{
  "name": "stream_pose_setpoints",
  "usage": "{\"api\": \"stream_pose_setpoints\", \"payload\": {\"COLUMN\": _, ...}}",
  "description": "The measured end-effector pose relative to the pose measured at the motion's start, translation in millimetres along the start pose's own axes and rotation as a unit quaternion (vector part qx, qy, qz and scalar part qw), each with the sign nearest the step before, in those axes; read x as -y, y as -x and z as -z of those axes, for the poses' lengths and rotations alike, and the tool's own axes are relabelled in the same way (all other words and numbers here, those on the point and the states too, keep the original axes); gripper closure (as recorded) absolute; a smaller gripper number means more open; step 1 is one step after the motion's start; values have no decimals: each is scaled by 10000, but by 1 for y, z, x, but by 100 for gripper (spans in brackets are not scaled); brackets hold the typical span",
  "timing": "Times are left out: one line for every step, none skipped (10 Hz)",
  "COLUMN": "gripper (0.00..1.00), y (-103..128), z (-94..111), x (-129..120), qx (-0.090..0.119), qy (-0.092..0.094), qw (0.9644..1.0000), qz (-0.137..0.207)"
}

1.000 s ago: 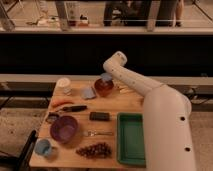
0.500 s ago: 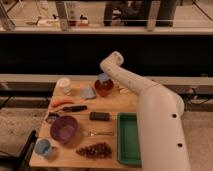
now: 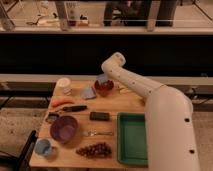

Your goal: Wipe red bowl with sponge

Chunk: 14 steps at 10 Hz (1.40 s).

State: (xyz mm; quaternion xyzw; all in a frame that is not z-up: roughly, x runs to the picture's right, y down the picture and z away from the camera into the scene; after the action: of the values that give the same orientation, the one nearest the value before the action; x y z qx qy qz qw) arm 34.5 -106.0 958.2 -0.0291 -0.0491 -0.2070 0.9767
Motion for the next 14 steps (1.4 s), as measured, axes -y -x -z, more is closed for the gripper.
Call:
{"api": "stream_pose_setpoints", "payload": {"gripper": 100, "y": -1, "z": 3, "x": -1, "qx": 23, "qy": -11, "qw": 10000, "qz": -37}}
{"api": "stream_pose_setpoints", "payload": {"gripper": 100, "y": -3, "z": 6, "x": -4, "qx": 52, "qy": -18, "qw": 9999, "qz": -89}}
{"api": "stream_pose_setpoints", "payload": {"gripper": 100, "y": -4, "z": 9, "x": -6, "qx": 96, "qy": -31, "qw": 9999, "qz": -138}}
{"api": "stream_pose_setpoints", "payload": {"gripper": 100, "y": -4, "z": 11, "x": -7, "qx": 140, "qy": -41, "qw": 9997, "qz": -176}}
{"api": "stream_pose_setpoints", "payload": {"gripper": 100, "y": -3, "z": 14, "x": -8, "qx": 174, "qy": -53, "qw": 9996, "qz": -204}}
{"api": "stream_pose_setpoints", "payload": {"gripper": 100, "y": -3, "z": 16, "x": -9, "qx": 192, "qy": -65, "qw": 9995, "qz": -231}}
{"api": "stream_pose_setpoints", "payload": {"gripper": 100, "y": -6, "z": 21, "x": -11, "qx": 217, "qy": -100, "qw": 9992, "qz": -306}}
{"api": "stream_pose_setpoints", "payload": {"gripper": 100, "y": -9, "z": 26, "x": -12, "qx": 260, "qy": -124, "qw": 9988, "qz": -399}}
{"api": "stream_pose_setpoints", "payload": {"gripper": 100, "y": -10, "z": 26, "x": -12, "qx": 275, "qy": -131, "qw": 9987, "qz": -419}}
{"api": "stream_pose_setpoints", "payload": {"gripper": 100, "y": -13, "z": 36, "x": -14, "qx": 538, "qy": -175, "qw": 9962, "qz": -661}}
{"api": "stream_pose_setpoints", "payload": {"gripper": 100, "y": -12, "z": 40, "x": -14, "qx": 741, "qy": -193, "qw": 9940, "qz": -779}}
{"api": "stream_pose_setpoints", "payload": {"gripper": 100, "y": -8, "z": 42, "x": -13, "qx": 904, "qy": -203, "qw": 9923, "qz": -825}}
{"api": "stream_pose_setpoints", "payload": {"gripper": 100, "y": -1, "z": 42, "x": -12, "qx": 1120, "qy": -198, "qw": 9896, "qz": -883}}
{"api": "stream_pose_setpoints", "payload": {"gripper": 100, "y": 4, "z": 41, "x": -11, "qx": 1369, "qy": -193, "qw": 9858, "qz": -957}}
